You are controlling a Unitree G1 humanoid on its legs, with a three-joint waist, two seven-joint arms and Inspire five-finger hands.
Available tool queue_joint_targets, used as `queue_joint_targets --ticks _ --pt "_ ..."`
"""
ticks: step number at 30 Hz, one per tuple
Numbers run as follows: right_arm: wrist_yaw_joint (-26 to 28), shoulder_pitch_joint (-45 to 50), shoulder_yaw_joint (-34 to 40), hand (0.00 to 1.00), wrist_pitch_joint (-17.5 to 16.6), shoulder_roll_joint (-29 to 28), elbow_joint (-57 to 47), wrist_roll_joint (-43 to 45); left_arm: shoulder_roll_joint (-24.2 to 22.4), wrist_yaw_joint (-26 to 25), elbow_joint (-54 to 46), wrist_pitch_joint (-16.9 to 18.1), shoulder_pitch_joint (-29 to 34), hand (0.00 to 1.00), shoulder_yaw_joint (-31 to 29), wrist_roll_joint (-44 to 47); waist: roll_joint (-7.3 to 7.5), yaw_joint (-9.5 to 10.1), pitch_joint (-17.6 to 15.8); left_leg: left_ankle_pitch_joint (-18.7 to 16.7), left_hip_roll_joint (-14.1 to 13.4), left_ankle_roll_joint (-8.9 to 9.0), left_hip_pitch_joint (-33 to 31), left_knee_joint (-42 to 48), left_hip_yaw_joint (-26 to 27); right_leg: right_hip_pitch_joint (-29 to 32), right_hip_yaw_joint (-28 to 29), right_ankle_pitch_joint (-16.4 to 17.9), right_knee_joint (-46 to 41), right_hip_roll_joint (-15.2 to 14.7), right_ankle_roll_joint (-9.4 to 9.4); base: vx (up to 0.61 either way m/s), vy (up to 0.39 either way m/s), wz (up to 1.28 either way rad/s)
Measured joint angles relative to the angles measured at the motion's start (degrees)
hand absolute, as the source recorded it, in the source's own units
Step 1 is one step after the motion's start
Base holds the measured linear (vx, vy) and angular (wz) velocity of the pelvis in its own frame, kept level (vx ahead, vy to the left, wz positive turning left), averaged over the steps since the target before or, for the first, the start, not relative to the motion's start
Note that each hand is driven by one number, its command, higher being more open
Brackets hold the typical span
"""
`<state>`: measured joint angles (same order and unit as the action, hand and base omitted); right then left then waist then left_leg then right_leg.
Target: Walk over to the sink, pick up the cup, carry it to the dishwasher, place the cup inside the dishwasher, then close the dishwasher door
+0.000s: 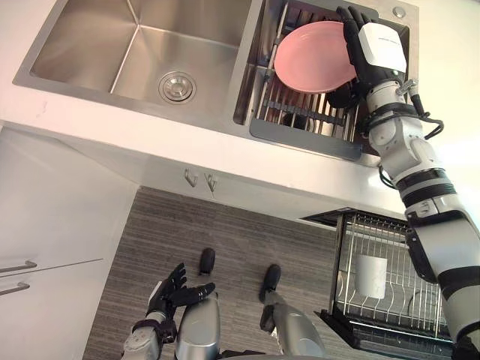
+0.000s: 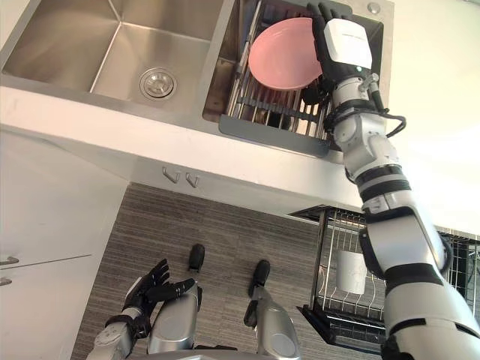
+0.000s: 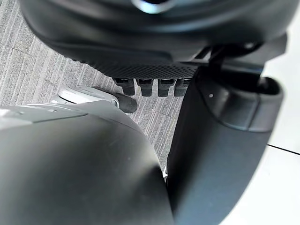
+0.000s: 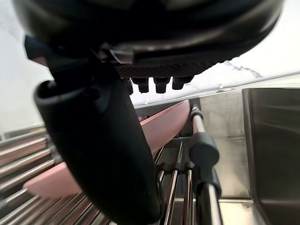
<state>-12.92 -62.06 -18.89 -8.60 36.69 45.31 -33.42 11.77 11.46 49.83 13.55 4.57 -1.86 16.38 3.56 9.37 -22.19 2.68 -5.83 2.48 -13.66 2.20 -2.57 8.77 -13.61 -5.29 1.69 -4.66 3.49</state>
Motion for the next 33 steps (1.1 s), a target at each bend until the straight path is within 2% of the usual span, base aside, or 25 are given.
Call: queue_joint_targets --ticks 2,3,8,19,24,33 --pt "0.0 0.0 -0.3 1.00 -1.9 0.3 0.0 0.1 0.0 0.0 0.4 0.0 -0.2 1.00 0.0 0.0 0.00 0.01 0.0 0.0 -0.1 0.05 0.0 -0.1 0.0 0.0 0.0 0.0 0.0 0.1 0.00 0.00 0.000 0.00" --pt "-0.1 0.0 -1.2 0.00 -3.2 0.3 -0.4 0.0 0.0 0.0 0.6 0.0 -0.3 1.00 0.0 0.0 0.00 0.00 0.0 0.0 -0.2 0.04 0.1 -0.1 0.0 0.0 0.0 0.0 0.0 0.1 0.00 0.00 0.000 0.00" --pt "-2.0 1.9 -1.8 0.00 -5.3 0.3 -3.8 -0.6 0.1 0.0 0.7 0.0 -0.9 1.00 0.2 0.0 0.01 0.13 0.0 0.0 -0.2 -0.02 0.2 -0.4 0.0 0.0 -0.1 0.0 0.0 0.2 0.00 0.00 0.000 0.00" --pt "-0.8 3.2 -1.8 0.00 -8.3 -2.3 -7.1 -0.2 0.4 0.0 1.1 0.0 -1.3 1.00 1.2 0.0 0.17 0.61 0.1 0.1 -0.2 -0.11 1.0 -1.0 0.0 -0.7 0.0 0.0 -0.1 0.0 -0.01 0.00 0.000 0.00" --pt "0.4 4.9 -1.8 0.00 -9.8 -3.2 -8.4 0.2 0.9 0.0 2.0 0.1 -1.3 1.00 1.2 0.0 1.31 0.57 0.9 0.2 0.0 -0.15 1.6 -1.6 0.3 -0.8 0.3 0.0 -0.2 0.0 -0.04 0.01 0.002 0.00" --pt "2.6 9.4 -1.7 0.00 -10.2 -4.3 -11.3 1.9 1.1 0.0 2.1 0.1 -1.1 1.00 1.2 0.0 1.93 0.39 2.4 0.0 0.7 -0.31 3.2 -2.3 1.5 -1.7 1.2 0.3 -0.3 -0.5 -0.58 0.00 0.011 -0.04"
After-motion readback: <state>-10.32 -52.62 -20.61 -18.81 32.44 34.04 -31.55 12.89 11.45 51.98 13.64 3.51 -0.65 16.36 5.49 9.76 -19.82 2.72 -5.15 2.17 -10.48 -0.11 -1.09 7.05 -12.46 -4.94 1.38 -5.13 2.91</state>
